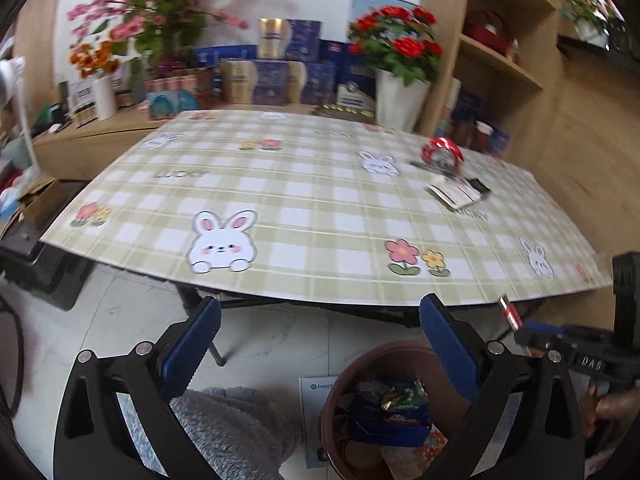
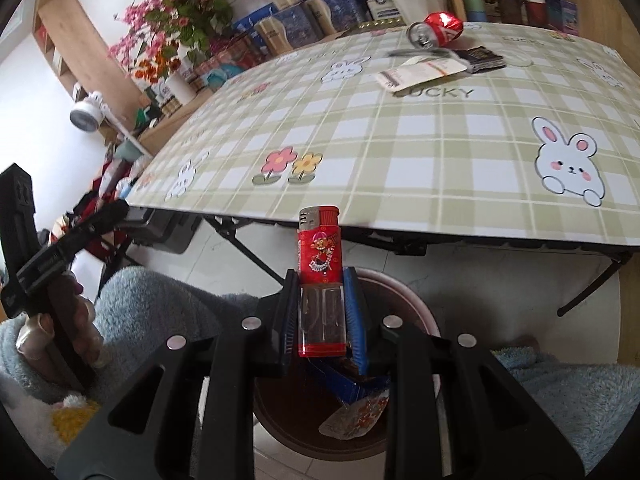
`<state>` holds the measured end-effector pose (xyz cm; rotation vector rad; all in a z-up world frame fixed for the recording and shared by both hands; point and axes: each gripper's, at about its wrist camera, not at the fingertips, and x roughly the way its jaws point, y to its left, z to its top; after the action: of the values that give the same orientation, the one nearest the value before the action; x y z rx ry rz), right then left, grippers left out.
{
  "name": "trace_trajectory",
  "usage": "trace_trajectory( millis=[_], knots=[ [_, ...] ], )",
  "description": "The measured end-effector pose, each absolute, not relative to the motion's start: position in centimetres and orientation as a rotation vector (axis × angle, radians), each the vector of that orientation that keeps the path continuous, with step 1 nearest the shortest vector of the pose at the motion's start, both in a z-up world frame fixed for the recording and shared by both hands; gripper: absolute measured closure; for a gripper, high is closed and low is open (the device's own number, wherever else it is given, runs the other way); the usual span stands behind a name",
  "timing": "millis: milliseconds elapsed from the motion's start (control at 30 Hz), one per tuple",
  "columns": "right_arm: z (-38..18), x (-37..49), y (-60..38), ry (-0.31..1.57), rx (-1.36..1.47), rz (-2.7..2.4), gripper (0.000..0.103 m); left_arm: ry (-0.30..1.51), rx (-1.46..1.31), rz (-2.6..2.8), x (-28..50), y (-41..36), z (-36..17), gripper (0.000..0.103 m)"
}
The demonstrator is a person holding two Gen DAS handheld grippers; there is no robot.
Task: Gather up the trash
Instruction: 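Open the right gripper over the bin to drop the red lighter, then reach the left gripper to the white Happy infinity card and grasp it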
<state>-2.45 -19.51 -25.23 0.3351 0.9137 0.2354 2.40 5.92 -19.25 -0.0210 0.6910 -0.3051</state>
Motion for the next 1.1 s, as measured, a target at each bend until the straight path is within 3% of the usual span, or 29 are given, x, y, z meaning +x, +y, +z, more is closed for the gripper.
trace_trajectory(
  millis=[567, 733, 833, 900, 967, 1100],
  knots=[
    [-26.3, -2.2, -17.5, 0.975, 0.249, 0.236, 0.075, 0.687, -0.003, -0.317, 2.2, 5.4, -19.6, 0.006],
    [-25.8, -2.3, -17.5, 0.951, 0.224, 0.219, 0.056, 0.695, 0.001, -0.313, 2.3, 5.3, -19.8, 0.006],
    [-25.2, -2.4, -17.6, 0.921, 0.204, 0.203, 0.035, 0.7, 0.009, -0.313, 2.3, 5.1, -20.0, 0.006],
    [-24.6, -2.6, -17.8, 0.891, 0.187, 0.181, 0.012, 0.704, 0.016, -0.312, 2.4, 5.0, -20.0, 0.006],
    [-24.0, -2.8, -17.9, 0.858, 0.156, 0.14, 0.006, 0.705, 0.02, -0.311, 2.4, 5.0, -20.1, 0.006],
    [-23.2, -2.6, -18.7, 0.831, 0.131, 0.084, 0.006, 0.707, 0.022, -0.31, 2.4, 4.9, -20.1, 0.006]
  ],
)
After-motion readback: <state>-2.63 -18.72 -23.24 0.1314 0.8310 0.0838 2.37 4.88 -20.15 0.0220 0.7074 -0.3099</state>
